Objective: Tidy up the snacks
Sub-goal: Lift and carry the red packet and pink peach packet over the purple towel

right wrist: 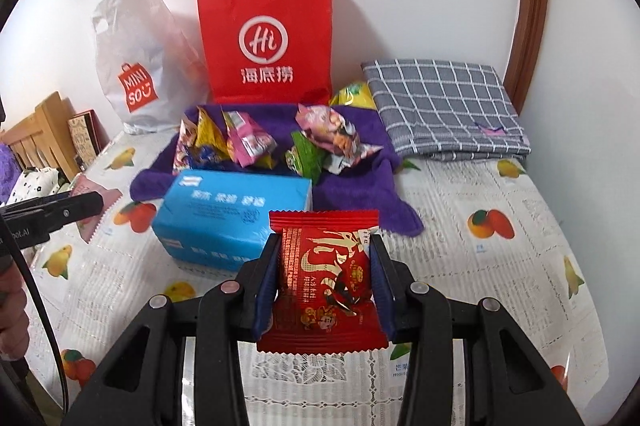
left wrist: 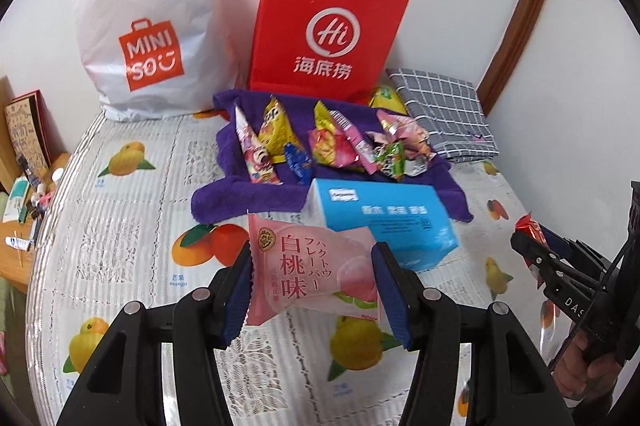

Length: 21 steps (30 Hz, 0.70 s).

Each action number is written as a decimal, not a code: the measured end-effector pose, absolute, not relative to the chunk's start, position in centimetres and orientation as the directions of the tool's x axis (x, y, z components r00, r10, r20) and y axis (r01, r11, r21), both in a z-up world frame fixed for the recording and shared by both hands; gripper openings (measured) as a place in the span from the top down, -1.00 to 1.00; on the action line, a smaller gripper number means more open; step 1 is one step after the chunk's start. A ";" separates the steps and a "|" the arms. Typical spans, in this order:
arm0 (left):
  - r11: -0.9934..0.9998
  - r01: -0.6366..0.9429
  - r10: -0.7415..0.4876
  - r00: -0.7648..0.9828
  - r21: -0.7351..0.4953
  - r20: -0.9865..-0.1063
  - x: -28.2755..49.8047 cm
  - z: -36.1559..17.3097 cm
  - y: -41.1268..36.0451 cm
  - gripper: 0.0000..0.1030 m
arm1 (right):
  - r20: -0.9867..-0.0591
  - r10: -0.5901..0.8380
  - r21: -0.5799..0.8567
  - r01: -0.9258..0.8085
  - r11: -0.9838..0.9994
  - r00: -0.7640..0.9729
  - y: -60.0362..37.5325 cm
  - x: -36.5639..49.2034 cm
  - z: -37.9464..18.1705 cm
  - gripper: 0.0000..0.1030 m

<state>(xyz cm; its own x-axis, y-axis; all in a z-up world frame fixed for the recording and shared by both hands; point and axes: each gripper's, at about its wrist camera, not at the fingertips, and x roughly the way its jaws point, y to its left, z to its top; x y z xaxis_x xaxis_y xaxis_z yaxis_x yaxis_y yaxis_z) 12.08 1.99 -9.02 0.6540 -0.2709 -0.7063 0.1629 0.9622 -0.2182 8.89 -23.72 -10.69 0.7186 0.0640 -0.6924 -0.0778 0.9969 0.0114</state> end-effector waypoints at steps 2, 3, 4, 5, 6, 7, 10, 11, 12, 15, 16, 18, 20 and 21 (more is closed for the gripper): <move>0.963 0.164 -0.268 0.661 -0.213 -0.701 11.9 -8.4 1.6 -0.06 | -0.687 0.075 0.023 -0.081 0.996 0.723 -23.6 8.7 -10.0 0.19; 0.963 0.166 -0.268 0.663 -0.212 -0.699 11.8 -8.2 1.5 -0.06 | -0.686 0.082 0.029 -0.084 0.996 0.723 -23.6 8.7 -9.8 0.19; 0.963 0.168 -0.269 0.664 -0.212 -0.697 11.7 -8.0 1.3 -0.06 | -0.685 0.085 0.032 -0.086 0.996 0.723 -23.5 8.6 -9.5 0.19; 0.962 0.171 -0.273 0.665 -0.214 -0.695 11.6 -7.7 1.2 -0.06 | -0.685 0.083 0.032 -0.084 0.996 0.724 -23.4 8.6 -9.3 0.19; 0.961 0.172 -0.276 0.666 -0.217 -0.693 11.5 -7.5 1.1 -0.06 | -0.685 0.081 0.032 -0.081 0.996 0.724 -23.4 8.6 -9.1 0.19; 0.960 0.174 -0.279 0.667 -0.219 -0.691 11.4 -7.2 0.9 -0.06 | -0.684 0.082 0.034 -0.080 0.996 0.725 -23.4 8.5 -9.0 0.19; 0.958 0.180 -0.285 0.670 -0.222 -0.686 11.2 -6.5 0.6 -0.06 | -0.681 0.088 0.046 -0.077 0.996 0.727 -23.6 8.4 -8.4 0.20; 0.958 0.182 -0.286 0.671 -0.222 -0.684 11.2 -6.3 0.5 -0.06 | -0.680 0.087 0.046 -0.076 0.996 0.728 -23.6 8.4 -8.1 0.20; 0.958 0.182 -0.285 0.672 -0.221 -0.683 11.1 -6.1 0.4 -0.06 | -0.679 0.085 0.046 -0.073 0.996 0.730 -23.6 8.3 -7.9 0.20; 0.957 0.185 -0.289 0.674 -0.224 -0.680 11.0 -5.6 0.0 -0.06 | -0.676 0.085 0.056 -0.064 0.996 0.732 -24.0 8.3 -7.4 0.20; 0.956 0.187 -0.293 0.674 -0.226 -0.678 11.0 -5.4 -0.1 -0.06 | -0.676 0.089 0.060 -0.065 0.996 0.731 -24.0 8.4 -7.2 0.20; 0.956 0.188 -0.293 0.673 -0.226 -0.679 11.1 -5.1 -0.3 -0.06 | -0.676 0.092 0.063 -0.067 0.996 0.731 -24.1 8.5 -6.8 0.20; 0.956 0.190 -0.293 0.677 -0.224 -0.675 11.1 -4.7 -0.6 -0.06 | -0.673 0.094 0.063 -0.070 0.996 0.734 -24.3 8.6 -6.5 0.20; 0.956 0.190 -0.293 0.679 -0.224 -0.673 11.1 -4.6 -0.7 -0.06 | -0.672 0.095 0.063 -0.072 0.995 0.735 -24.3 8.7 -6.3 0.20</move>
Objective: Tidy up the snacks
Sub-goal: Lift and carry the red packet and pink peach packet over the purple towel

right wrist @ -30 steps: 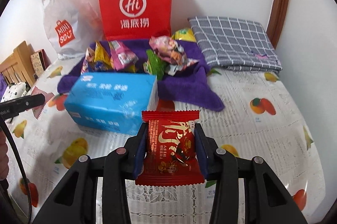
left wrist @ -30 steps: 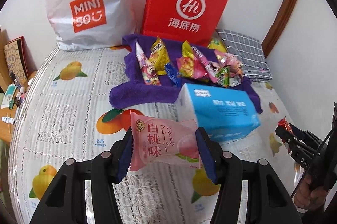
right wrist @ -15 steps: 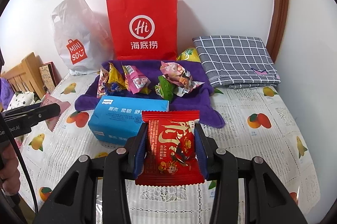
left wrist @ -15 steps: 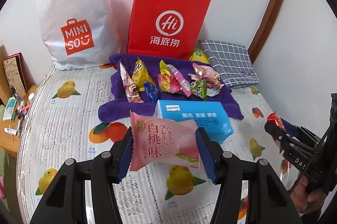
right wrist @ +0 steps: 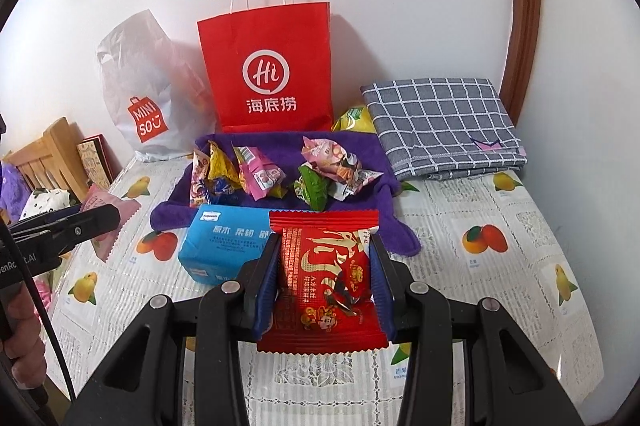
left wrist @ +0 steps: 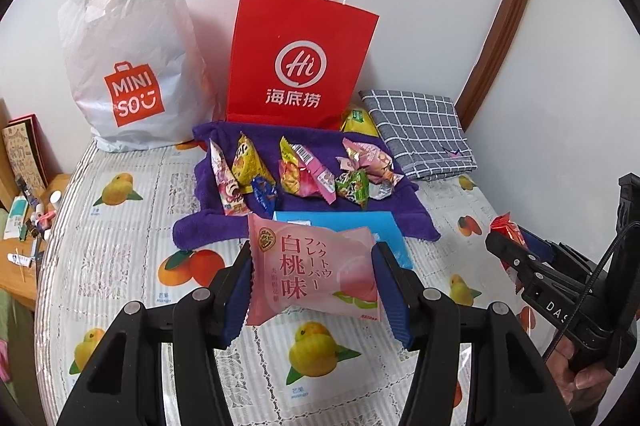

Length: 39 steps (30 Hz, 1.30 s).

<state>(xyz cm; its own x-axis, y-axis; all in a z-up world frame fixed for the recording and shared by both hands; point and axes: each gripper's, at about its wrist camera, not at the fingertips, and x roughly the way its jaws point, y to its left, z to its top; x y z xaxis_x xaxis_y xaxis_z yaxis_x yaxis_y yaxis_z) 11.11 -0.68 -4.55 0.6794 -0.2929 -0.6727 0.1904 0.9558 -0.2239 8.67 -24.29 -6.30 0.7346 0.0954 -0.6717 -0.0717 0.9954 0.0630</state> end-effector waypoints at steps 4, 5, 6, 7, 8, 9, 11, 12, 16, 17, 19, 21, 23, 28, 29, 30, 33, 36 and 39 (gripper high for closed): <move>0.955 0.197 -0.297 0.684 -0.223 -0.666 11.5 -4.0 -1.0 -0.06 | -0.667 0.103 0.070 -0.075 0.995 0.738 -24.6 9.1 -5.7 0.20; 0.955 0.198 -0.296 0.685 -0.221 -0.666 11.7 -3.9 -1.0 -0.06 | -0.666 0.105 0.073 -0.075 0.994 0.738 -24.7 9.2 -5.5 0.20; 0.955 0.199 -0.296 0.685 -0.220 -0.666 11.8 -3.9 -1.0 -0.06 | -0.665 0.108 0.077 -0.076 0.994 0.739 -24.8 9.4 -5.4 0.20; 0.955 0.199 -0.296 0.684 -0.219 -0.666 12.0 -3.9 -1.1 -0.06 | -0.665 0.111 0.080 -0.077 0.994 0.738 -24.8 9.5 -5.3 0.20; 0.955 0.199 -0.296 0.684 -0.219 -0.667 12.2 -3.9 -1.1 -0.06 | -0.665 0.114 0.084 -0.078 0.993 0.738 -24.8 9.7 -5.2 0.20; 0.955 0.199 -0.297 0.682 -0.221 -0.668 12.5 -4.0 -1.1 -0.06 | -0.664 0.116 0.085 -0.079 0.993 0.738 -24.8 9.9 -5.1 0.20; 0.953 0.200 -0.303 0.679 -0.229 -0.669 12.9 -4.0 -0.9 -0.06 | -0.663 0.115 0.084 -0.080 0.993 0.739 -24.8 10.2 -5.0 0.20; 0.952 0.202 -0.305 0.677 -0.230 -0.669 13.1 -4.0 -0.9 -0.06 | -0.662 0.115 0.083 -0.080 0.993 0.740 -24.8 10.4 -5.0 0.20; 0.963 0.203 -0.269 0.681 -0.177 -0.681 13.5 -3.9 -0.7 -0.06 | -0.670 0.112 0.076 -0.082 0.994 0.734 -24.8 10.9 -5.0 0.20; 0.964 0.202 -0.263 0.682 -0.170 -0.683 13.6 -3.8 -0.6 -0.06 | -0.674 0.115 0.077 -0.086 0.993 0.730 -24.9 11.0 -5.1 0.20; 0.965 0.205 -0.262 0.679 -0.166 -0.686 13.7 -3.7 -0.5 -0.06 | -0.676 0.115 0.075 -0.087 0.993 0.728 -25.0 11.0 -5.1 0.20; 0.965 0.205 -0.260 0.677 -0.163 -0.688 13.8 -3.7 -0.5 -0.06 | -0.677 0.119 0.082 -0.086 0.993 0.726 -25.2 11.2 -5.1 0.20; 0.966 0.202 -0.255 0.679 -0.159 -0.688 13.8 -3.6 -0.5 -0.06 | -0.677 0.125 0.090 -0.086 0.992 0.725 -25.4 11.5 -5.1 0.20; 0.965 0.201 -0.263 0.683 -0.171 -0.681 14.3 -3.6 -0.7 -0.06 | -0.673 0.128 0.094 -0.087 0.992 0.728 -25.6 12.0 -5.0 0.20; 0.964 0.203 -0.265 0.683 -0.172 -0.681 14.4 -3.6 -0.9 -0.06 | -0.673 0.128 0.095 -0.087 0.992 0.729 -25.6 12.2 -5.0 0.20; 0.964 0.203 -0.265 0.683 -0.172 -0.681 14.5 -3.6 -0.9 -0.07 | -0.672 0.128 0.096 -0.086 0.992 0.729 -25.7 12.3 -5.0 0.20; 0.963 0.204 -0.269 0.680 -0.176 -0.683 14.9 -3.7 -1.2 -0.07 | -0.670 0.132 0.099 -0.088 0.991 0.731 -25.7 12.5 -4.9 0.20; 0.964 0.201 -0.265 0.674 -0.173 -0.690 15.6 -4.0 -1.4 -0.07 | -0.671 0.132 0.101 -0.087 0.991 0.730 -25.7 13.0 -5.1 0.20; 0.965 0.195 -0.263 0.669 -0.178 -0.695 16.7 -4.5 -1.6 -0.07 | -0.677 0.141 0.108 -0.092 0.990 0.722 -25.7 14.2 -5.7 0.20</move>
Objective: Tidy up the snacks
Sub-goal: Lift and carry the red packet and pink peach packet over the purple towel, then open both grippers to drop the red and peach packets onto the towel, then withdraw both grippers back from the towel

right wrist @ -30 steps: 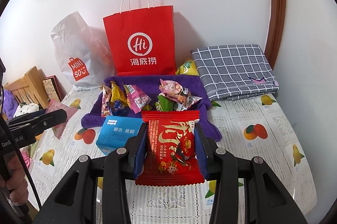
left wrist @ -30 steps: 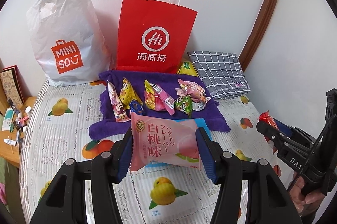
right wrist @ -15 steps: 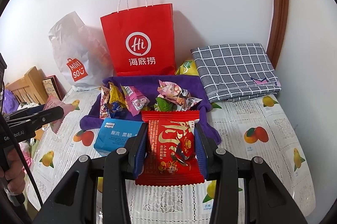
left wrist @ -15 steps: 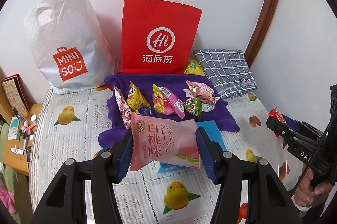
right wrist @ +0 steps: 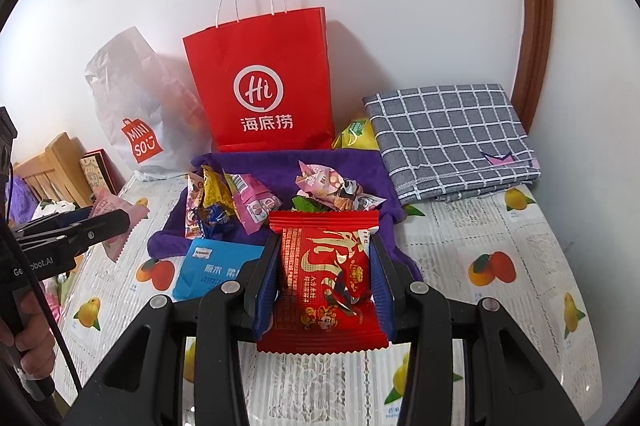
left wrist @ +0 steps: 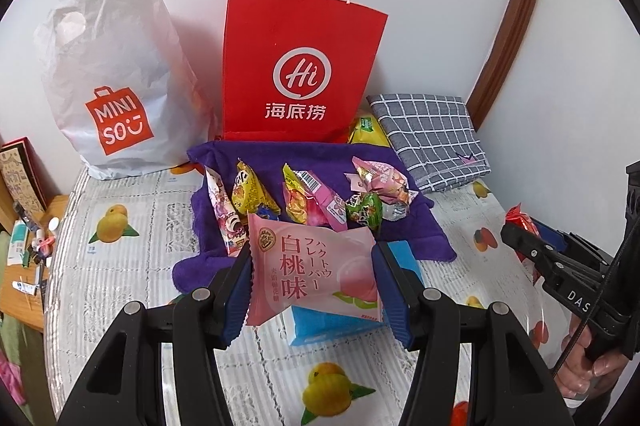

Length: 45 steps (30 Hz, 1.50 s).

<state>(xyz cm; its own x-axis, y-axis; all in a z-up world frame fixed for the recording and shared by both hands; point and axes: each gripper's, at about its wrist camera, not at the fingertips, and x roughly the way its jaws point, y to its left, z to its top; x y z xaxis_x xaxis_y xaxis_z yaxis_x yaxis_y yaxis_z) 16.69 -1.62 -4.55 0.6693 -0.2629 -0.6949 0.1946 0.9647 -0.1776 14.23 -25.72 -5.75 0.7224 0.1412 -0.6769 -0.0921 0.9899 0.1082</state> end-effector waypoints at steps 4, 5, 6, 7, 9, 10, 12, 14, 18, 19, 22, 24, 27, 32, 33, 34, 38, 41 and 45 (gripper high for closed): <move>0.965 0.168 -0.261 0.645 -0.200 -0.718 19.7 -6.2 -1.6 -0.07 | -0.703 0.151 0.127 -0.087 0.988 0.695 -25.7 17.2 -7.6 0.20; 0.965 0.160 -0.263 0.637 -0.209 -0.725 20.6 -6.7 -1.6 -0.07 | -0.712 0.157 0.138 -0.084 0.987 0.684 -25.8 18.5 -8.4 0.20; 0.965 0.155 -0.262 0.632 -0.212 -0.729 21.4 -7.1 -1.7 -0.07 | -0.720 0.157 0.141 -0.080 0.987 0.676 -25.8 19.5 -9.1 0.20; 0.965 0.153 -0.262 0.626 -0.214 -0.734 22.1 -7.5 -1.7 -0.07 | -0.726 0.153 0.140 -0.073 0.987 0.670 -25.9 20.5 -9.7 0.20; 0.964 0.146 -0.263 0.613 -0.221 -0.745 24.0 -8.4 -1.9 -0.07 | -0.736 0.142 0.135 -0.062 0.989 0.662 -26.0 22.1 -10.9 0.19; 0.964 0.141 -0.263 0.608 -0.223 -0.749 24.9 -8.8 -2.0 -0.07 | -0.741 0.141 0.135 -0.059 0.989 0.656 -26.0 22.9 -11.4 0.19; 0.967 0.123 -0.252 0.606 -0.224 -0.754 26.3 -9.6 -2.0 -0.07 | -0.749 0.140 0.139 -0.053 0.989 0.648 -26.1 24.7 -12.6 0.19; 0.968 0.104 -0.242 0.609 -0.227 -0.755 27.7 -10.2 -2.0 -0.07 | -0.755 0.131 0.138 -0.041 0.990 0.642 -26.1 26.1 -13.4 0.19; 0.966 0.088 -0.246 0.608 -0.243 -0.755 29.6 -10.9 -2.2 -0.08 | -0.757 0.131 0.127 -0.052 0.990 0.641 -25.8 28.1 -14.5 0.18; 0.965 0.088 -0.247 0.607 -0.246 -0.755 29.9 -11.1 -2.3 -0.08 | -0.761 0.129 0.121 -0.056 0.991 0.636 -25.6 28.5 -14.7 0.17; 0.967 0.081 -0.241 0.600 -0.241 -0.763 30.5 -11.4 -2.6 -0.13 | -0.773 0.121 0.096 -0.074 0.993 0.623 -25.1 29.3 -15.3 0.16; 0.972 0.072 -0.221 0.595 -0.223 -0.773 30.5 -11.4 -2.7 -0.36 | -0.777 0.112 0.081 -0.077 0.994 0.619 -24.9 29.3 -15.5 0.00; 0.977 0.071 -0.203 0.605 -0.202 -0.770 30.2 -11.0 -2.7 -0.51 | -0.772 0.106 0.075 -0.076 0.994 0.627 -24.8 29.0 -15.1 -0.23; 0.978 0.069 -0.195 0.618 -0.194 -0.762 28.1 -9.4 -2.5 -0.63 | -0.747 0.089 0.067 -0.058 0.996 0.659 -24.7 27.6 -12.8 -0.27; 0.980 0.068 -0.187 0.624 -0.187 -0.759 27.7 -9.0 -2.5 -0.64 | -0.741 0.091 0.070 -0.058 0.996 0.665 -24.8 27.2 -12.2 -0.27; 0.981 0.066 -0.181 0.633 -0.181 -0.753 27.1 -8.6 -2.4 -0.64 | -0.737 0.093 0.073 -0.058 0.996 0.669 -24.7 26.9 -11.8 -0.29; 0.985 0.052 -0.157 0.670 -0.165 -0.725 24.7 -6.4 -2.4 -0.69 | -0.732 0.098 0.087 -0.051 0.995 0.674 -25.0 24.8 -9.8 -0.29; 0.989 0.049 -0.136 0.689 -0.142 -0.712 22.9 -5.1 -2.4 -0.72 | -0.738 0.088 0.086 -0.036 0.996 0.669 -25.3 23.1 -8.7 -0.29; 0.992 0.038 -0.113 0.707 -0.122 -0.698 20.1 -3.9 -2.7 -0.80 | -0.745 0.076 0.087 -0.016 0.996 0.662 -25.8 20.5 -7.4 -0.29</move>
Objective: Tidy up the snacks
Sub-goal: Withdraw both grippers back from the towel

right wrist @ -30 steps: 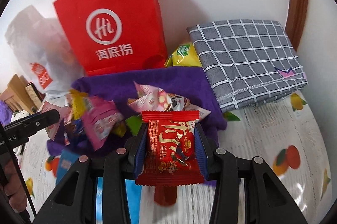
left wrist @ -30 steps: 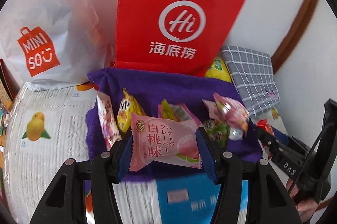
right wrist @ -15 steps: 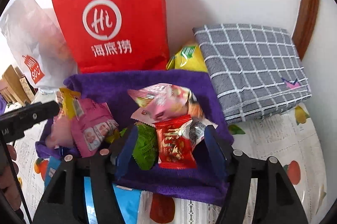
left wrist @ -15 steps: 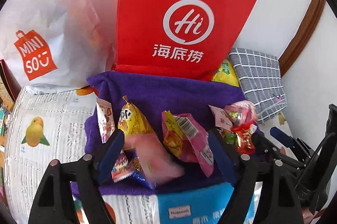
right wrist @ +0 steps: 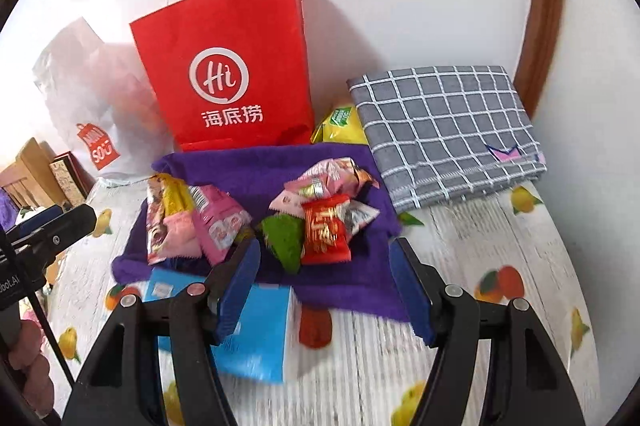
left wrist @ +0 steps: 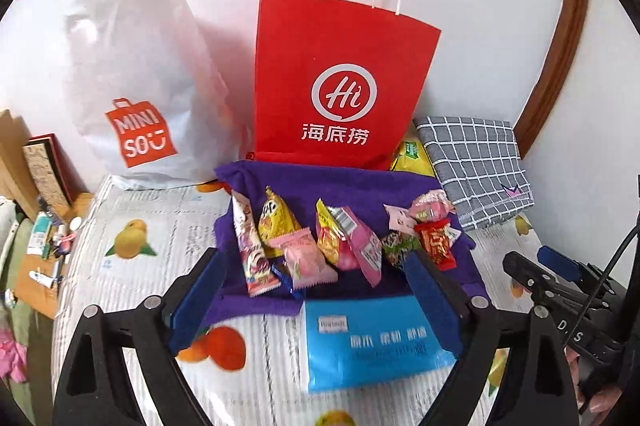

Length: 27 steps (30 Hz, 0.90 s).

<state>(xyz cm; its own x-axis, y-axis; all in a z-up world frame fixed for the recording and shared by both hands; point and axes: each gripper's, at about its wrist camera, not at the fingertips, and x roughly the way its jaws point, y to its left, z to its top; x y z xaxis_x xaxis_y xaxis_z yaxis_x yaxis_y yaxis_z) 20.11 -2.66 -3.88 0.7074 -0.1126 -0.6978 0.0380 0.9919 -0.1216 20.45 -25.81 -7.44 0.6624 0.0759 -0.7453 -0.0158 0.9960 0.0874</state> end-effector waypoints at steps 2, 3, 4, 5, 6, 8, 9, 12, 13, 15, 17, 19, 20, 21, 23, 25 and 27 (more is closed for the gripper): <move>0.993 0.037 -0.108 0.708 -0.116 -0.698 18.8 -3.6 -2.7 -0.80 | -0.743 0.074 0.095 -0.005 0.996 0.665 -26.1 19.0 -6.9 -0.35; 0.993 0.035 -0.107 0.709 -0.116 -0.697 18.3 -3.5 -2.8 -0.81 | -0.741 0.071 0.093 -0.003 0.996 0.668 -26.2 18.3 -6.6 -0.41; 0.992 0.034 -0.107 0.709 -0.118 -0.697 17.7 -3.4 -2.7 -0.81 | -0.739 0.068 0.090 -0.002 0.996 0.670 -26.2 17.7 -6.4 -0.53; 0.992 0.032 -0.107 0.710 -0.120 -0.696 17.1 -3.3 -2.6 -0.82 | -0.735 0.063 0.086 0.000 0.996 0.675 -26.2 17.0 -6.2 -0.63; 0.992 0.029 -0.108 0.712 -0.124 -0.694 16.7 -3.3 -2.6 -0.82 | -0.732 0.060 0.083 0.002 0.997 0.678 -26.2 16.4 -6.0 -0.67; 0.990 0.027 -0.114 0.716 -0.135 -0.689 15.8 -3.1 -2.4 -0.83 | -0.725 0.056 0.082 0.005 0.997 0.686 -26.3 15.0 -5.6 -0.69; 0.990 0.025 -0.113 0.719 -0.137 -0.686 15.3 -3.0 -2.4 -0.83 | -0.725 0.054 0.082 0.008 0.997 0.687 -26.3 14.6 -5.5 -0.73; 0.992 0.021 -0.099 0.731 -0.123 -0.676 14.1 -2.5 -2.5 -0.83 | -0.726 0.045 0.079 0.019 0.997 0.686 -26.4 13.6 -5.4 -0.75; 0.992 0.020 -0.098 0.734 -0.123 -0.672 13.8 -2.4 -2.5 -0.83 | -0.726 0.042 0.076 0.019 0.997 0.686 -26.4 13.3 -5.4 -0.75; 0.992 0.021 -0.099 0.738 -0.124 -0.668 13.3 -2.2 -2.5 -0.83 | -0.726 0.037 0.071 0.021 0.997 0.686 -26.5 12.9 -5.3 -0.75; 0.992 0.022 -0.098 0.740 -0.122 -0.665 12.9 -2.1 -2.6 -0.83 | -0.728 0.036 0.069 0.022 0.997 0.685 -26.5 12.4 -5.3 -0.75; 0.993 0.021 -0.095 0.741 -0.118 -0.664 12.6 -2.1 -2.7 -0.83 | -0.727 0.036 0.072 0.023 0.997 0.685 -26.6 12.1 -5.2 -0.75; 0.993 0.021 -0.094 0.742 -0.116 -0.664 12.5 -2.1 -2.7 -0.83 | -0.727 0.037 0.074 0.025 0.997 0.685 -26.6 11.9 -5.2 -0.75; 0.993 0.021 -0.093 0.742 -0.115 -0.664 12.4 -2.0 -2.8 -0.83 | -0.728 0.037 0.075 0.026 0.997 0.685 -26.7 11.9 -5.2 -0.75; 0.993 0.023 -0.094 0.743 -0.116 -0.663 12.3 -2.0 -2.8 -0.83 | -0.729 0.038 0.075 0.024 0.997 0.683 -26.7 11.7 -5.2 -0.75; 0.993 0.022 -0.092 0.743 -0.114 -0.663 12.3 -2.0 -2.9 -0.83 | -0.730 0.037 0.071 0.023 0.997 0.683 -26.7 11.6 -5.1 -0.75; 0.993 0.022 -0.093 0.743 -0.114 -0.663 12.2 -2.0 -2.9 -0.83 | -0.729 0.037 0.071 0.022 0.997 0.683 -26.6 11.5 -5.0 -0.75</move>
<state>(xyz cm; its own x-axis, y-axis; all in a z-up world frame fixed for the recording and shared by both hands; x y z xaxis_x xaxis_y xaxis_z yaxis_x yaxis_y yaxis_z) 12.24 -2.87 -2.02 0.7426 -0.0928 -0.6633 0.0220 0.9932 -0.1143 11.49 -26.59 -5.03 0.6830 0.0370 -0.7295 0.0216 0.9973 0.0708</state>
